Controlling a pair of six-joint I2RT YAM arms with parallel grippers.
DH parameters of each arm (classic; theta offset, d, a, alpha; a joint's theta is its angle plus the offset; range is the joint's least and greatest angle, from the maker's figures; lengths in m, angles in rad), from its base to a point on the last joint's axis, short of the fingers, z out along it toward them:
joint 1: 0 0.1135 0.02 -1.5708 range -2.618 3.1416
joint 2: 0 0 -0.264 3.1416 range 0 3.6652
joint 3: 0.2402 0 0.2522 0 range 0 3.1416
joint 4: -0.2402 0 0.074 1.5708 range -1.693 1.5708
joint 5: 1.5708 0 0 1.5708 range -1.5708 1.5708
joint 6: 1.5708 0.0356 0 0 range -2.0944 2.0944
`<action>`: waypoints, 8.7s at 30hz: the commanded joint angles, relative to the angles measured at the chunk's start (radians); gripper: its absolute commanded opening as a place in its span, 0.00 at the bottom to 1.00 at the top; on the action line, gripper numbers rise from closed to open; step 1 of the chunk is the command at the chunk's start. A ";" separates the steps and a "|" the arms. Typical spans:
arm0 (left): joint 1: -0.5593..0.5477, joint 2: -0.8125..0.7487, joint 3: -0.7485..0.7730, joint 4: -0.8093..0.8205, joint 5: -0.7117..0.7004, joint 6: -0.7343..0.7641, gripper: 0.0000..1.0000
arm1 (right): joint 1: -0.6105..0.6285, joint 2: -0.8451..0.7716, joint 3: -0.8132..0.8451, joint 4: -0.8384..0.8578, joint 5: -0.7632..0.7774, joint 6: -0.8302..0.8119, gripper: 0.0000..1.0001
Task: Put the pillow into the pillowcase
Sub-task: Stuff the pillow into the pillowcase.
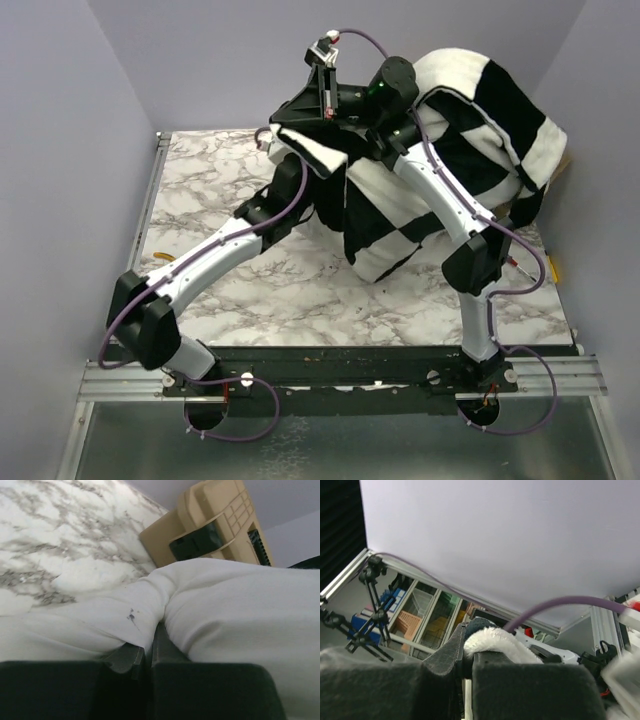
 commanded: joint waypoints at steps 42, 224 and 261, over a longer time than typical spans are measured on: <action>0.382 -0.212 -0.365 0.007 0.362 -0.281 0.00 | 0.135 -0.238 -0.118 -1.424 0.792 -1.095 0.99; -0.179 1.047 0.826 0.159 0.193 -0.132 0.00 | 0.406 -0.039 0.326 0.075 -0.238 -0.054 0.00; 0.050 0.052 0.774 -0.155 -0.322 1.071 0.00 | 0.176 -0.371 -0.298 -0.084 0.036 -0.366 0.02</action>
